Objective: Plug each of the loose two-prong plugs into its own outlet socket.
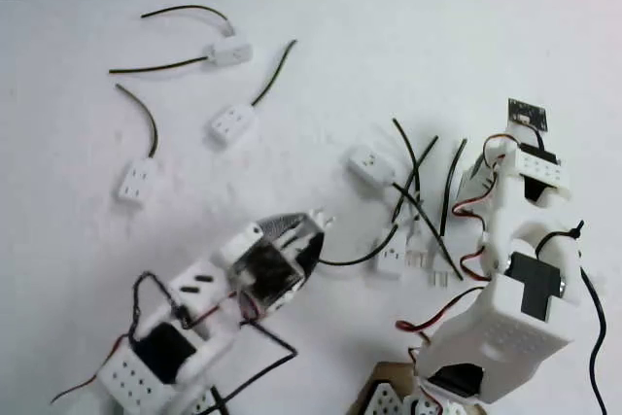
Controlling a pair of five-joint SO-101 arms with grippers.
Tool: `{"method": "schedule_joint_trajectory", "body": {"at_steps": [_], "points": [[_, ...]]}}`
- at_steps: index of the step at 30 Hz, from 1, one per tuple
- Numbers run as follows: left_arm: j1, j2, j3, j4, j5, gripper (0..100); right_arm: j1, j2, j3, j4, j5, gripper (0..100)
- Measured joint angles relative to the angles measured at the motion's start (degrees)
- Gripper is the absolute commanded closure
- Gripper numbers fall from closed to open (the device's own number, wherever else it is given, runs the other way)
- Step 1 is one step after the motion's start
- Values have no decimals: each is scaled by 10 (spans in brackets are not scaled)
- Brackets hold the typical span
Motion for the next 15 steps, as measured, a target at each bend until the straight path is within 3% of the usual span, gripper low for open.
{"method": "schedule_joint_trajectory", "body": {"at_steps": [5, 12, 15], "points": [[-1, -9, 1, -84, 1, 977, 0, 0, 0, 0, 0, 786], [-1, -33, -3, -266, 1, 978, 0, 0, 0, 0, 0, 786], [-1, -34, -23, -294, 2, 978, -3, 1, 0, 0, 0, 786]]}}
